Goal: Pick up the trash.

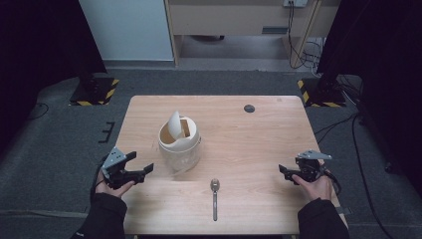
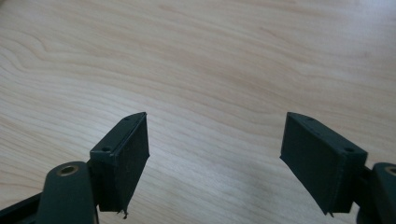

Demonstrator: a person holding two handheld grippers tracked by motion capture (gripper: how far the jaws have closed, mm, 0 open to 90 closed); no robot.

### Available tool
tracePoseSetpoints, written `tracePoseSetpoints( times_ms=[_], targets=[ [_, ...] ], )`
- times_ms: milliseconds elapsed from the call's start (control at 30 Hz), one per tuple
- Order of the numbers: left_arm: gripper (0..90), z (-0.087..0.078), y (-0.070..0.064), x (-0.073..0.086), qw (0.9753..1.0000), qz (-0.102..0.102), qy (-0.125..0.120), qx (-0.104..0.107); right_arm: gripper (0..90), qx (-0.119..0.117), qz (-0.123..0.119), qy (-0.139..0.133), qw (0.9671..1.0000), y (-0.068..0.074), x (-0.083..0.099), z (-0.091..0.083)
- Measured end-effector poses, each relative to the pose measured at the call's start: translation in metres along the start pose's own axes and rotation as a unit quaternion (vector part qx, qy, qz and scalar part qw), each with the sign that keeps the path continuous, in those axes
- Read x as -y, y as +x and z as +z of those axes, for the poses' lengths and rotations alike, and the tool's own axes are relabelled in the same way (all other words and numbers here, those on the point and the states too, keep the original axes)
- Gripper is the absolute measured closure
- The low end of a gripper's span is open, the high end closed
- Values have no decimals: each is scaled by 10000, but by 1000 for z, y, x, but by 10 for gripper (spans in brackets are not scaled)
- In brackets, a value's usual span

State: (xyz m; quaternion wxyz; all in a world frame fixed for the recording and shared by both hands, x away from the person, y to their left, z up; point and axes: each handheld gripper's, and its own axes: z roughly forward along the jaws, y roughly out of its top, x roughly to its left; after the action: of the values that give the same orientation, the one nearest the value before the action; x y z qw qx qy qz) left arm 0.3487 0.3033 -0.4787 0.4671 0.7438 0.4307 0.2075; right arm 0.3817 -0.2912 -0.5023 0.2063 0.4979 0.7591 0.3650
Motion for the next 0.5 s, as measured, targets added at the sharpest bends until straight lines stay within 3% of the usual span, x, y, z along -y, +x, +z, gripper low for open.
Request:
tracePoseSetpoints(
  times_ms=[33, 133, 233, 500],
  targets=[
    [126, 0, 0, 0, 10000, 0, 0, 0, 237, -8, -4, -52, 10000, 1, -1, -1],
    [134, 6, 5, 9, 9992, -92, 353, -159, 269, -67, -178, -167, 9997, 8, -8, -8],
    [134, 11, 10, 13, 9980, -150, 553, -274, 277, -90, -249, -249, 9993, 13, -13, -13],
    [135, 18, 11, 19, 9960, -176, 823, -302, 266, -264, -253, -714, 9968, 35, -38, -27]
  ],
)
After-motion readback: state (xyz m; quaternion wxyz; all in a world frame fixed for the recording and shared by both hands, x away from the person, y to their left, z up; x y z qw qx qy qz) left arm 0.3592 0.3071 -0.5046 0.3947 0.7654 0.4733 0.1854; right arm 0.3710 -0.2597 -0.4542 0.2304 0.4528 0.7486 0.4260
